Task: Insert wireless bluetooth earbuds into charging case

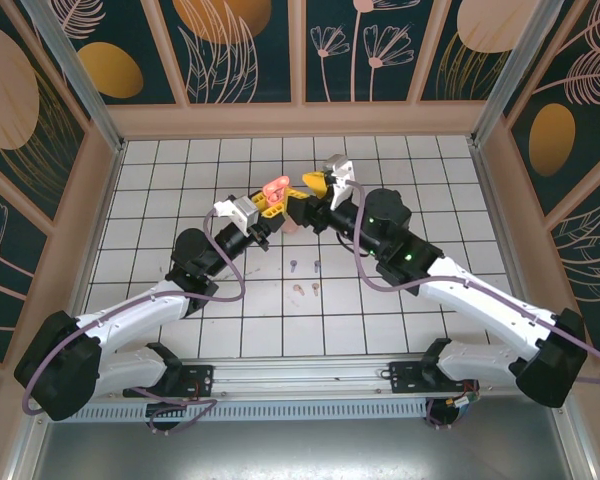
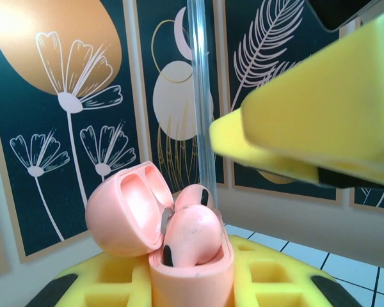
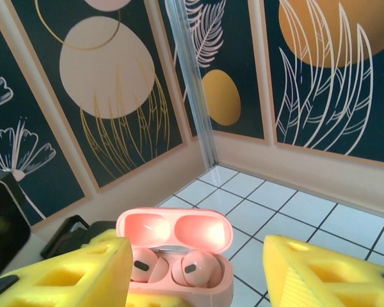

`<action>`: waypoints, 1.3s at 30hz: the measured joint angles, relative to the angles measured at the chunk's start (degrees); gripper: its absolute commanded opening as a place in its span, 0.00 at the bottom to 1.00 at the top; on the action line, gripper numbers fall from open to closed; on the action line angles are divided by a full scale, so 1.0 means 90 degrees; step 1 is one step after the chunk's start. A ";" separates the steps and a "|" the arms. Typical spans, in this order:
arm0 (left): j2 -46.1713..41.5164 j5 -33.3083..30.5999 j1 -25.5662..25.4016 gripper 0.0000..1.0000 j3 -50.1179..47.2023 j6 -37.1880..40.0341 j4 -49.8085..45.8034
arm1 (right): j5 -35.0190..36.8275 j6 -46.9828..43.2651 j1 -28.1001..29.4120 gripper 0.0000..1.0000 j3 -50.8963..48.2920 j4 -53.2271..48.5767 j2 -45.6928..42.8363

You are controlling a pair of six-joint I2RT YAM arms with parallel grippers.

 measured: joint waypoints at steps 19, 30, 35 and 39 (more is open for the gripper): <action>0.0080 0.0270 0.0000 0.00 0.0017 0.0153 -0.0177 | -0.0306 0.0670 -0.0746 0.15 0.3466 -0.2735 0.1321; 0.0304 0.0554 0.0000 0.00 0.0061 0.0532 -0.0707 | -0.1127 0.0818 -0.1090 0.00 0.6603 -0.5561 0.3789; 0.0321 0.0600 0.0000 0.00 0.0114 0.0605 -0.0758 | -0.1438 0.0816 -0.1090 0.00 0.6936 -0.6305 0.4408; 0.0328 0.0595 0.0000 0.00 0.0172 0.0651 -0.0777 | -0.1583 0.0811 -0.1086 0.00 0.6686 -0.6671 0.4435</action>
